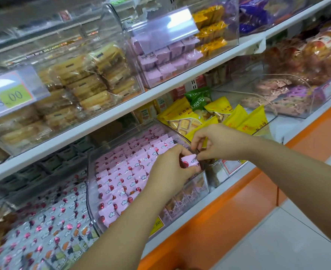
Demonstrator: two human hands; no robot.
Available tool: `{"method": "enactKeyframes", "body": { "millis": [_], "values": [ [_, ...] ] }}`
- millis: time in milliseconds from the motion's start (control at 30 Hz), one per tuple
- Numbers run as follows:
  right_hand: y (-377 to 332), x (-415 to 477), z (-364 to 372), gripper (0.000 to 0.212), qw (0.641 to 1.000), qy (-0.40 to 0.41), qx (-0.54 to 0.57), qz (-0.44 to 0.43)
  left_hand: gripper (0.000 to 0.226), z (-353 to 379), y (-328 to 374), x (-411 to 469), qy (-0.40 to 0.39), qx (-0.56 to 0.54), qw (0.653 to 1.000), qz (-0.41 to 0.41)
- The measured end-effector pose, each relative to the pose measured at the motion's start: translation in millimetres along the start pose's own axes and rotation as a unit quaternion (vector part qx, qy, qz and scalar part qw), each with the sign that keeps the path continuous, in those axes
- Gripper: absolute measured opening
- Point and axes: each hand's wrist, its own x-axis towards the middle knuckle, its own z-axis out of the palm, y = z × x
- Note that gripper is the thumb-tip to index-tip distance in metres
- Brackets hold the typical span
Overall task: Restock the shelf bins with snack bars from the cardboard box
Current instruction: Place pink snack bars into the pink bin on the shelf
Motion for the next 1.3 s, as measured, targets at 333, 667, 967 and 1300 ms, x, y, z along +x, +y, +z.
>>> {"method": "enactKeyframes", "body": {
  "millis": [333,667,967,1300],
  "values": [
    [1,2,3,0.023,1.0,-0.006,-0.029,0.01,0.028,3,-10,-27,0.028,0.0,1.0,-0.003],
    [-2,2,6,0.028,0.999,0.004,-0.023,0.029,0.032,3,-7,9,0.009,0.038,0.999,-0.022],
    [-28,-35,23,0.017,0.976,0.183,-0.121,0.008,0.058,-13,-6,-17,0.053,-0.015,0.998,0.013],
    [-88,-103,155,0.011,0.995,0.063,-0.065,-0.052,0.015,-12,-87,-194,0.156,-0.155,0.975,-0.041]
  ]
}}
